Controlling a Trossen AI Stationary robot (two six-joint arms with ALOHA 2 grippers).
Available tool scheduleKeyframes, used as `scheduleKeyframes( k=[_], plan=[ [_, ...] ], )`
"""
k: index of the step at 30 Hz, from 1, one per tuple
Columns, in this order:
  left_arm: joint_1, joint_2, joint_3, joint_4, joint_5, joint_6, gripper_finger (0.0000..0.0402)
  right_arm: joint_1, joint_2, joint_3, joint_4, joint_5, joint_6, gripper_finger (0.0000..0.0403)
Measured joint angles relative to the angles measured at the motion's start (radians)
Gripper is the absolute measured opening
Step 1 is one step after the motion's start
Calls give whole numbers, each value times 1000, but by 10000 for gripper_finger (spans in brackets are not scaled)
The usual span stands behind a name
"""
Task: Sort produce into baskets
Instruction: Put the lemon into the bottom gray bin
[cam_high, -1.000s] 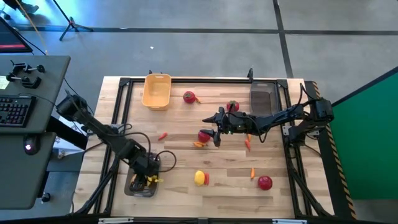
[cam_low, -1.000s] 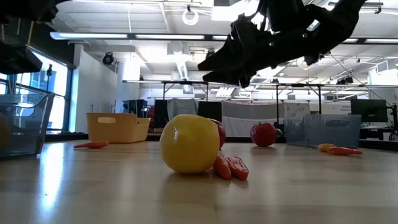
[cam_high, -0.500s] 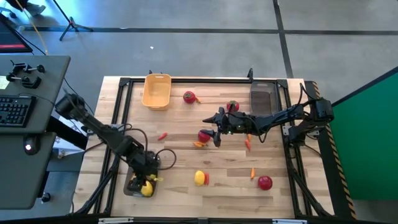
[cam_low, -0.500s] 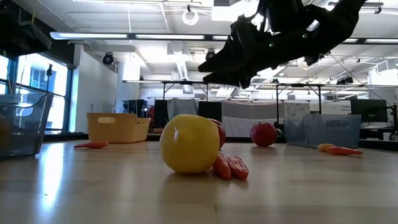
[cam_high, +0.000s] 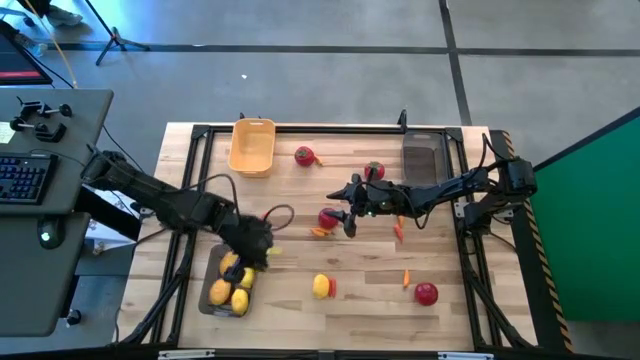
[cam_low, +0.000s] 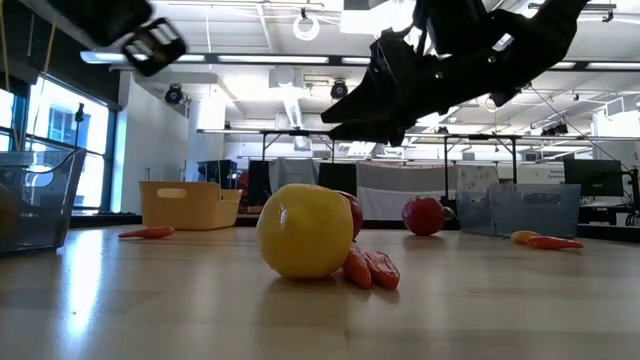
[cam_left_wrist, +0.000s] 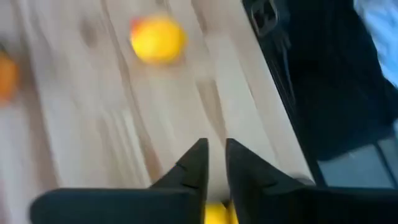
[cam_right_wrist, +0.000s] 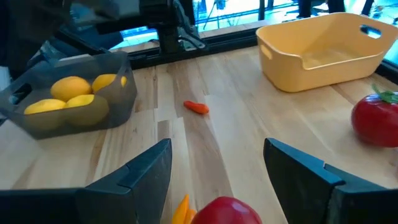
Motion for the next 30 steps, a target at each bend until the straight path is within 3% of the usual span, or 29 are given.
scheduleKeyframes(
  k=[4,12,16,25,30],
  plan=[
    [69,6,-9,123,4,132,3,0,0,1,-23,-39,-6,245],
    [130,84,-10,236,-21,258,13,36,0,65,-171,-61,-3,245],
    [129,164,-11,279,-22,327,46,64,0,103,-212,-54,-8,245],
    [109,298,10,359,6,409,160,108,0,114,-277,-58,-37,245],
    [109,347,10,461,53,499,192,104,0,114,-349,16,-59,224]
  ],
)
